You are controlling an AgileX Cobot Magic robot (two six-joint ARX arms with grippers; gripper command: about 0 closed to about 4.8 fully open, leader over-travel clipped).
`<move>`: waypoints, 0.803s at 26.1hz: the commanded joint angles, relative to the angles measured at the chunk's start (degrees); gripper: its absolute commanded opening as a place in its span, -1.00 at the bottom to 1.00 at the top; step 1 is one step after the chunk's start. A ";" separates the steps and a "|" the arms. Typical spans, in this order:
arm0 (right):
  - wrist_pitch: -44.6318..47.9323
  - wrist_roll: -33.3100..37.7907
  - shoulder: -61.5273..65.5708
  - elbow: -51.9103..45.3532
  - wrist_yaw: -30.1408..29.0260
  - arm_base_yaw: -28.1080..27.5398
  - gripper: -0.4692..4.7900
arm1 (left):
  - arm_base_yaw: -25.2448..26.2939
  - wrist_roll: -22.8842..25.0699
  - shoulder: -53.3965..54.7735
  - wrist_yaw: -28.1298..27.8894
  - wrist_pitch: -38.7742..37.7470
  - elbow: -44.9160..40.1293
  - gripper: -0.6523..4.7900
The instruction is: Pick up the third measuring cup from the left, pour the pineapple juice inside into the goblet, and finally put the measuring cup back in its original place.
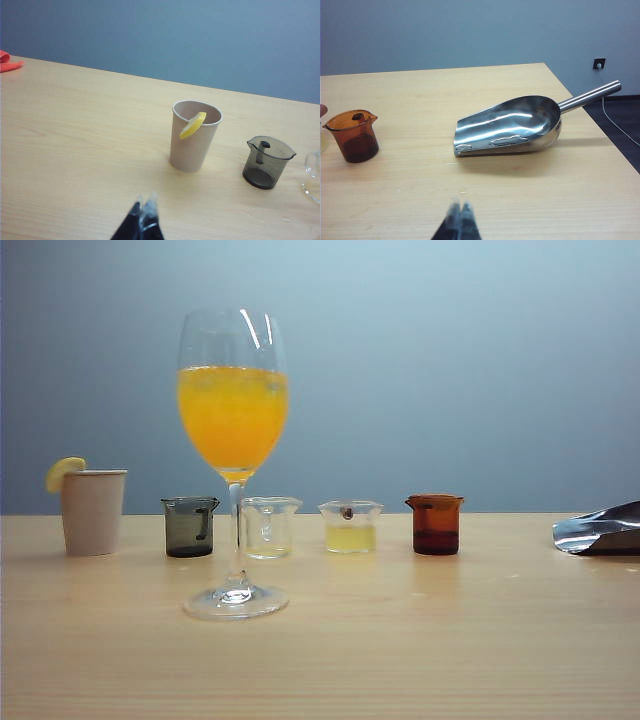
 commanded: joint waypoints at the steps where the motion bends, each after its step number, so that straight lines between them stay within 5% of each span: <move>1: 0.90 -0.15 0.04 -0.22 0.02 -0.02 -0.84 | 0.13 0.20 0.00 -0.15 0.46 0.13 -0.78; 10: 0.90 -0.15 0.04 0.72 0.02 0.02 -0.84 | 0.13 0.20 0.00 -0.09 0.11 0.57 -0.78; 21: -9.01 -1.66 2.91 14.36 0.20 0.07 -0.85 | 0.13 0.00 0.00 0.00 -10.54 12.52 -0.78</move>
